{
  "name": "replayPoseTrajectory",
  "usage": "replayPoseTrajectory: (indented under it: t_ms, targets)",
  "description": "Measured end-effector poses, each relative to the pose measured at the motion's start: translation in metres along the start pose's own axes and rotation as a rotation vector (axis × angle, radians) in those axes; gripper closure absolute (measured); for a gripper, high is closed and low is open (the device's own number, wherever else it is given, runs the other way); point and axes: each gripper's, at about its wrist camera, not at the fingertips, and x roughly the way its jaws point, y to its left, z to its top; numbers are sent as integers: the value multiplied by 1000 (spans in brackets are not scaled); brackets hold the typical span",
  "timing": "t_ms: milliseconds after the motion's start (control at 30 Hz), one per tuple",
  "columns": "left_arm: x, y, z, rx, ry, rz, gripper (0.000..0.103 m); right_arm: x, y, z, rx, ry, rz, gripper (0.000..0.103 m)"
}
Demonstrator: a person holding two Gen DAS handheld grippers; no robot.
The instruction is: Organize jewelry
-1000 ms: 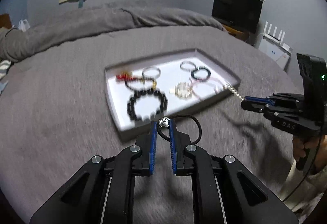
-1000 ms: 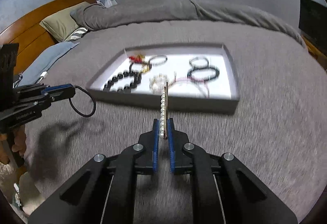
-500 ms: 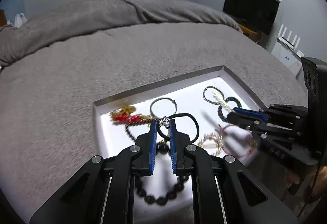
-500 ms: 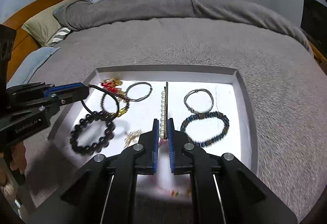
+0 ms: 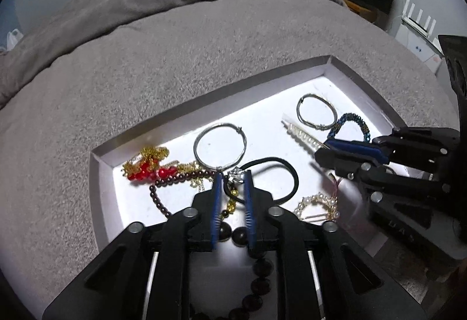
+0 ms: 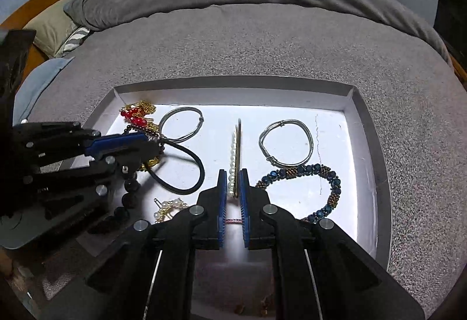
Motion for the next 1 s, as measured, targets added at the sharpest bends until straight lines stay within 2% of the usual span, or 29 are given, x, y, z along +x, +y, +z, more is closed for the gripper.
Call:
replayPoseTrajectory:
  t_ms: [133, 233, 333, 433, 567, 600, 633, 767, 833, 1000]
  targets:
    - [-5, 1, -3, -5, -22, 27, 65, -5, -3, 0, 11, -11, 0, 92]
    - [-14, 6, -6, -36, -43, 20, 61, -18, -4, -2, 13, -38, -4, 81]
    - [-29, 10, -10, -65, -72, 25, 51, -38, -9, -6, 29, -69, 3, 78]
    - [-52, 10, -20, -77, -112, 44, 43, -70, -12, -15, 42, -123, 3, 64]
    - [-82, 5, -29, -80, -155, 69, 38, -102, -14, -29, 49, -159, 8, 44]
    - [-93, 3, -33, -78, -174, 80, 29, -110, -13, -33, 45, -171, 5, 44]
    - [-104, 0, -37, -78, -200, 90, 24, -116, -12, -34, 41, -177, 0, 43]
    - [-135, -8, -49, -73, -249, 86, 24, -144, -10, -49, 40, -219, -16, 25]
    - [-151, -14, -55, -64, -276, 89, 21, -155, -8, -57, 35, -234, -13, 20]
    - [-181, -25, -67, -59, -315, 82, 17, -177, -2, -72, 29, -257, 5, 13]
